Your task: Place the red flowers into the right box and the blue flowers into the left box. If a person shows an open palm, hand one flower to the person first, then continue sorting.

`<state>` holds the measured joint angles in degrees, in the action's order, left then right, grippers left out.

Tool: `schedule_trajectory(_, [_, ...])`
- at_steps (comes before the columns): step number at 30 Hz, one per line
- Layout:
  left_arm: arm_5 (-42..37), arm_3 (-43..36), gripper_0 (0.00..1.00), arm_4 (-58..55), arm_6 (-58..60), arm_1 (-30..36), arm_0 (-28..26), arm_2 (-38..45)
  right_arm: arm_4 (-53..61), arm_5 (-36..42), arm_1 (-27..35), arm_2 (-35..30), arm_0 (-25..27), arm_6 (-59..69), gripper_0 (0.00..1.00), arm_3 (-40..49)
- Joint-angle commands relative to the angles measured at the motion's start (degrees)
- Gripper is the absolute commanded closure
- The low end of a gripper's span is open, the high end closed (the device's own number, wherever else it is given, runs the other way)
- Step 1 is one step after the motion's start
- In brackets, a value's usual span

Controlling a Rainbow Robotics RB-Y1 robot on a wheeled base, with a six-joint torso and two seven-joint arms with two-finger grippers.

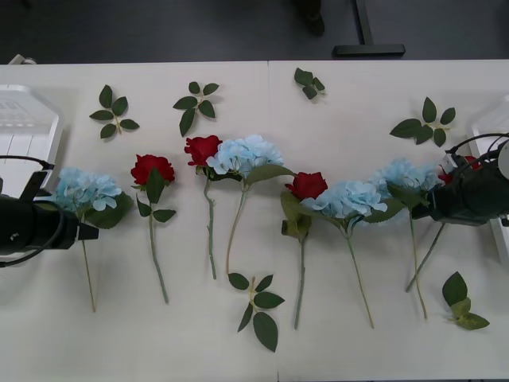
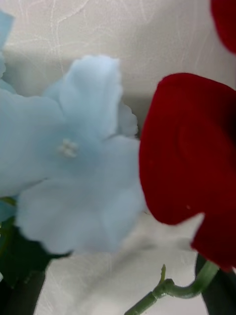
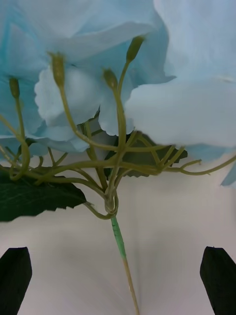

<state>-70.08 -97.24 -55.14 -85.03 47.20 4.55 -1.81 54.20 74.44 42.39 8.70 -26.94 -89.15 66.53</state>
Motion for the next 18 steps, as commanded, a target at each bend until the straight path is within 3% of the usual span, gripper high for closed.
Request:
schedule_trajectory(1, [0.91,1.7,0.0,3.38,3.56,-2.03,3.53,-2.23,-1.73,-1.05,-1.78,-0.18,-0.66,2.06,0.45,0.09])
schedule_trajectory(3, [1.52,3.73,0.0,3.73,3.29,-2.38,4.94,-3.46,-1.9,-1.05,-1.96,-0.18,-0.84,2.32,0.98,0.09])
schedule_trajectory(8, [3.1,5.13,0.0,4.26,3.12,-3.0,5.47,-4.43,-2.43,-1.14,-1.96,-0.09,-1.1,2.49,1.0,0.09])
schedule_trajectory(10, [3.01,5.4,0.06,4.52,3.03,-3.52,5.56,-4.6,-2.43,-1.05,-2.04,-0.18,-1.28,2.49,1.0,0.18])
schedule_trajectory(12, [3.37,5.57,0.28,4.96,2.94,-3.79,5.73,-5.22,-2.43,-0.97,-1.96,-0.18,-1.45,2.49,1.0,0.09])
schedule_trajectory(14, [4.42,5.57,0.81,5.22,3.38,-3.79,5.73,-6.01,-2.17,-0.44,-2.04,-0.18,-1.89,2.41,1.0,0.09])
schedule_trajectory(15, [4.6,5.57,0.99,5.4,3.47,-3.79,5.73,-6.18,-1.9,-0.17,-2.04,-0.18,-2.24,2.49,1.0,0.09])
schedule_trajectory(18, [4.6,5.92,1.0,5.75,3.12,-3.79,5.73,-6.18,-0.85,1.58,-1.96,-0.62,-3.91,2.49,1.0,0.09])
